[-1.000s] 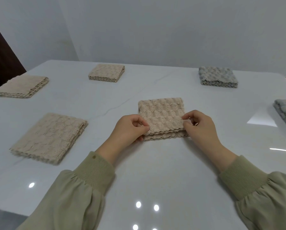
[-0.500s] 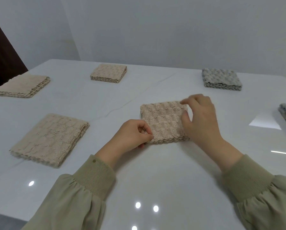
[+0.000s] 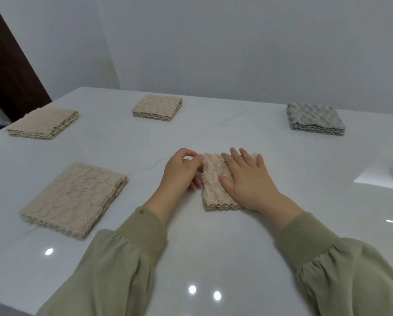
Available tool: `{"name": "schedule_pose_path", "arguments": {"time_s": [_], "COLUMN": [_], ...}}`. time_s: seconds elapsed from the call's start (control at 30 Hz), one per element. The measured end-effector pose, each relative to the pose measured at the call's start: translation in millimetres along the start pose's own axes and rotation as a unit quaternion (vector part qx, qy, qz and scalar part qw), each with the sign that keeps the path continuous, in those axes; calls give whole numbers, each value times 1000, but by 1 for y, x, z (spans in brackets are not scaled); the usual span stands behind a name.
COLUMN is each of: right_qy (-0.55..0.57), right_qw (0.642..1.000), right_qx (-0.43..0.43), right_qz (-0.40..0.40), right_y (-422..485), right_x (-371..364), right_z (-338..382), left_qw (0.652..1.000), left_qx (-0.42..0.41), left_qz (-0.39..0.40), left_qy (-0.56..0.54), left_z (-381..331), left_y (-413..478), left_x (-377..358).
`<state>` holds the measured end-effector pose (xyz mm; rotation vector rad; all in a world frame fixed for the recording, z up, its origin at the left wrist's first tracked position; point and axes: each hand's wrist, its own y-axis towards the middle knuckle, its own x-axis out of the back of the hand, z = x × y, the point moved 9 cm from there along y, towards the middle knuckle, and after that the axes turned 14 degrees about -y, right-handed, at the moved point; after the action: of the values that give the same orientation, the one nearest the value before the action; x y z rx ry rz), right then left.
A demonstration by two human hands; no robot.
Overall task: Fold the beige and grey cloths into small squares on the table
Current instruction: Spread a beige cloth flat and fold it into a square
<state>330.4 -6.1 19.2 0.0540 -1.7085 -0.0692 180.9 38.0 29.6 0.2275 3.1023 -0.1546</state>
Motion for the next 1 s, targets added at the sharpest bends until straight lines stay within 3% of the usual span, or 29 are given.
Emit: {"name": "schedule_pose_path", "arguments": {"time_s": [0.27,0.53,0.63,0.7,0.8,0.87,0.93,1.0], "right_qy": [-9,24,136,188,147,87,52,48], "right_qw": [1000,998,988,972,974,991,997,996], "right_qx": [-4,-56,-56,-76,-72,-53,-54,-63], "right_qz": [-4,22,-40,-120,-159,-85,-2,38], "right_y": [0,-2,-8,-16,-19,-15,-13,-14], "right_x": [-1,-6,10,27,36,19,-2,-11], "right_z": [-1,-13,-16,-24,-24,-17,-19,-24], "left_qw": [996,964,957,941,893,855,815,797], "left_qx": [-18,-135,-182,-261,-366,-328,-221,-155], "left_qz": [-89,-81,-73,-58,21,109,185,212], "left_qy": [23,212,213,208,262,387,502,543], "left_z": [9,-10,-14,-27,-42,-24,12,29], "left_y": [32,21,14,2,-21,-25,-20,-16], "left_x": [-3,-13,-12,-14,-37,-58,-64,-57]}}
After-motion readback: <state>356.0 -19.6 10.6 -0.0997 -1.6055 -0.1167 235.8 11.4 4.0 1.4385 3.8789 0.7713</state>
